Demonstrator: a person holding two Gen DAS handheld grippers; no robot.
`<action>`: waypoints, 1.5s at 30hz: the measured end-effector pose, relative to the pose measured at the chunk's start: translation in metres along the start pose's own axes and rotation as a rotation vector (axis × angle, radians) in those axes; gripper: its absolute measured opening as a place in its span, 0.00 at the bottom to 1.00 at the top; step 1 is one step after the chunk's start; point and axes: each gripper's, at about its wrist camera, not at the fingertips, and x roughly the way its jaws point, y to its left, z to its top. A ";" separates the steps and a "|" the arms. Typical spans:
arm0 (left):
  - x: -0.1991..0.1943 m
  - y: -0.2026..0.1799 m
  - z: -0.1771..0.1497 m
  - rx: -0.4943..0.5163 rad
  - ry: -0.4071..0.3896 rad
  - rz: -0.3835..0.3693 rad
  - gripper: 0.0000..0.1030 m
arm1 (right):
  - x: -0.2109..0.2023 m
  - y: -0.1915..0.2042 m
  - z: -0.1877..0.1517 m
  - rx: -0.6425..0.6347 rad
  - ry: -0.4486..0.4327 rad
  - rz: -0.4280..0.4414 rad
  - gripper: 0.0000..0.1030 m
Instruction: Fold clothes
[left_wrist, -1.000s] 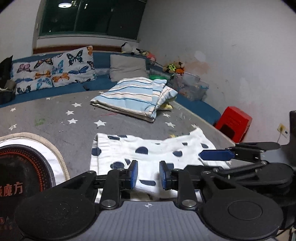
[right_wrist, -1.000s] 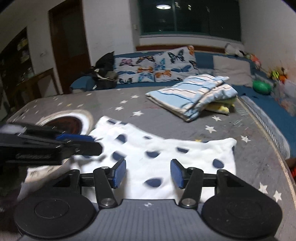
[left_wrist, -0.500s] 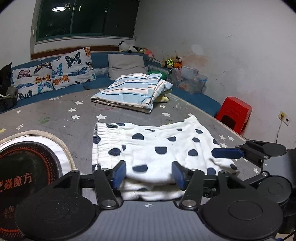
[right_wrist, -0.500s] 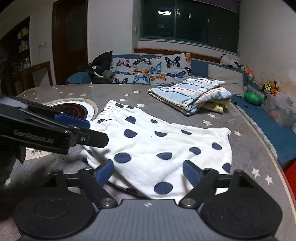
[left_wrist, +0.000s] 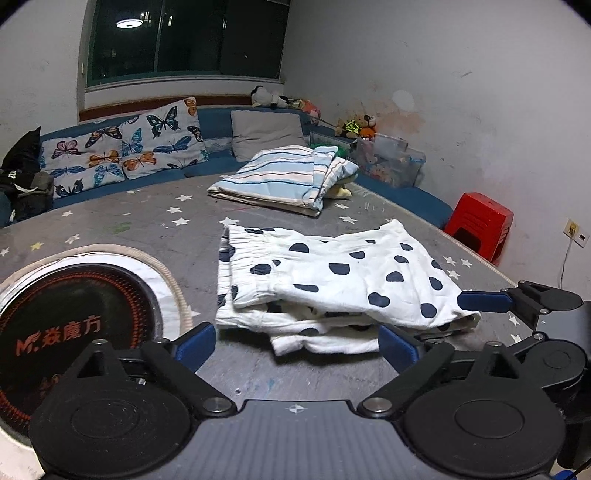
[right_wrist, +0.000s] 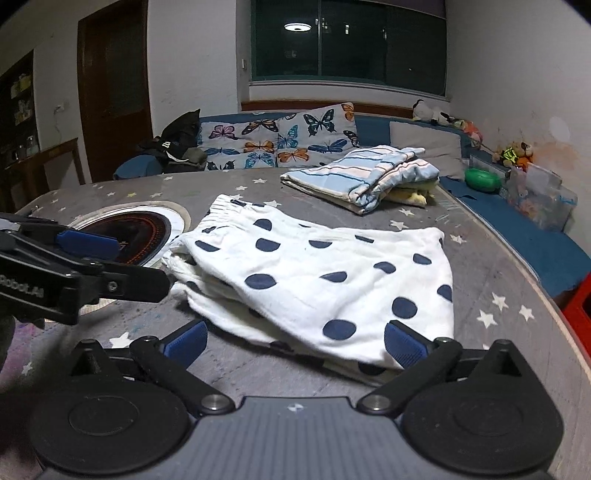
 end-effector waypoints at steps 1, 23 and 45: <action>-0.003 0.000 -0.001 0.000 -0.004 0.002 0.98 | -0.001 0.002 -0.001 0.003 -0.001 -0.006 1.00; -0.048 0.009 -0.031 0.010 -0.038 0.000 1.00 | -0.025 0.038 -0.016 0.045 -0.019 -0.095 1.00; -0.055 0.005 -0.044 0.005 0.035 0.056 1.00 | -0.033 0.047 -0.033 0.179 0.012 -0.119 1.00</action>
